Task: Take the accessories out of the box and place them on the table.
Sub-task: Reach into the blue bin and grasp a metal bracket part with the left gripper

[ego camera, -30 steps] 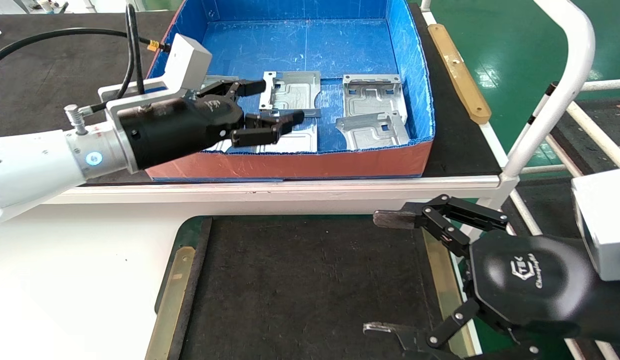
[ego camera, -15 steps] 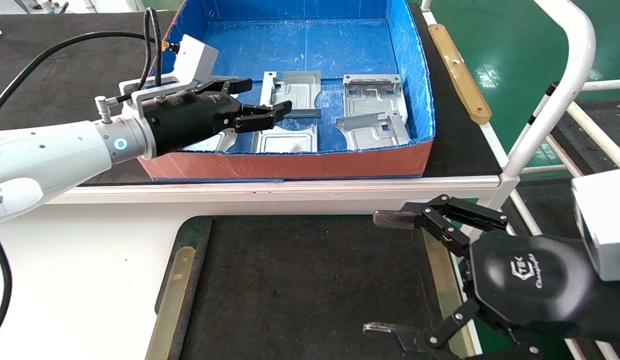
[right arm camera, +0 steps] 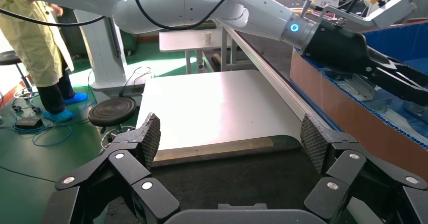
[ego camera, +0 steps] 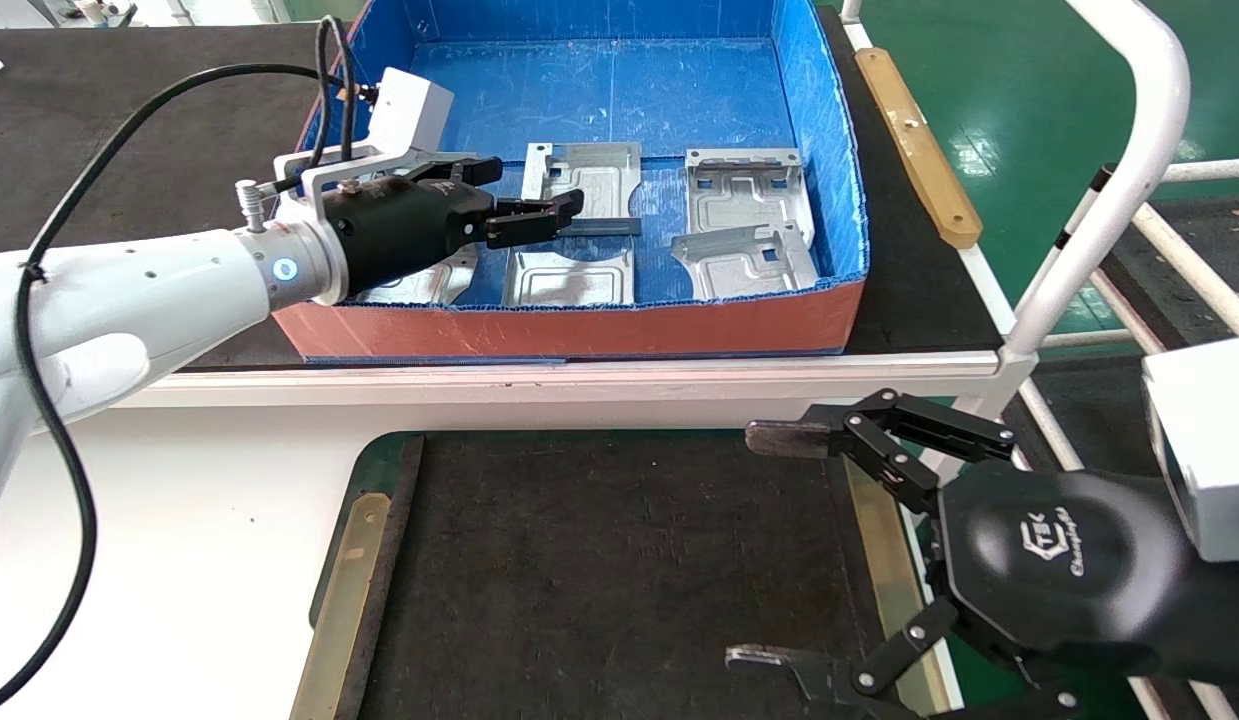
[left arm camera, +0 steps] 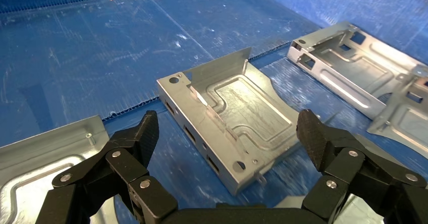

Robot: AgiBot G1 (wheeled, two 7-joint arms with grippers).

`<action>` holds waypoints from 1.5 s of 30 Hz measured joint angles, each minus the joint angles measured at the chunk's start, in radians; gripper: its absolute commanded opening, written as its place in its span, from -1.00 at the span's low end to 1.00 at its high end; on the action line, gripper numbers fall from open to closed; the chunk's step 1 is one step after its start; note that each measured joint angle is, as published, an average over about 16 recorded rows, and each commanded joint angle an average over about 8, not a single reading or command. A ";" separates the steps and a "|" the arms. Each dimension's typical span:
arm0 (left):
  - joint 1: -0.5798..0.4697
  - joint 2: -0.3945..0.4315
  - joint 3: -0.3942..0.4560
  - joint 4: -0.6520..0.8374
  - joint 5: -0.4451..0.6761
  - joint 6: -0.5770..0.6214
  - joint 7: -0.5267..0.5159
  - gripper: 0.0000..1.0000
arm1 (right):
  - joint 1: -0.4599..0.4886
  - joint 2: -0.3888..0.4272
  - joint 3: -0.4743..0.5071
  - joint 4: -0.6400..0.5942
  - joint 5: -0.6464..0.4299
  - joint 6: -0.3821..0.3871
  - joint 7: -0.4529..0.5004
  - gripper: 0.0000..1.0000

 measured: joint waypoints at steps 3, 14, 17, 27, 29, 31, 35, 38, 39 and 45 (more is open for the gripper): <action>-0.009 0.014 0.009 0.011 0.015 -0.018 -0.013 1.00 | 0.000 0.000 0.000 0.000 0.000 0.000 0.000 1.00; -0.025 0.043 0.028 0.028 0.050 -0.062 -0.051 0.20 | 0.000 0.000 -0.001 0.000 0.001 0.000 0.000 1.00; -0.026 0.045 0.029 0.029 0.052 -0.067 -0.056 -0.55 | 0.000 0.000 -0.001 0.000 0.001 0.000 0.000 1.00; -0.026 0.045 0.029 0.028 0.051 -0.068 -0.057 -1.00 | 0.000 0.000 -0.001 0.000 0.001 0.001 0.000 1.00; -0.025 0.044 0.029 0.028 0.051 -0.068 -0.056 -1.00 | 0.000 0.000 -0.001 0.000 0.001 0.001 0.000 1.00; -0.025 0.044 0.028 0.027 0.051 -0.067 -0.055 -1.00 | 0.000 0.000 -0.001 0.000 0.001 0.001 0.000 1.00; -0.025 0.043 0.028 0.027 0.051 -0.066 -0.054 -1.00 | 0.000 0.000 -0.001 0.000 0.001 0.001 0.000 1.00; -0.025 0.043 0.028 0.027 0.050 -0.066 -0.053 -1.00 | 0.000 0.000 -0.001 0.000 0.001 0.001 0.000 1.00; -0.025 0.043 0.028 0.027 0.050 -0.066 -0.053 -1.00 | 0.000 0.000 -0.001 0.000 0.001 0.001 0.000 1.00; -0.024 0.043 0.028 0.026 0.050 -0.065 -0.053 -1.00 | 0.000 0.000 -0.001 0.000 0.001 0.001 0.000 1.00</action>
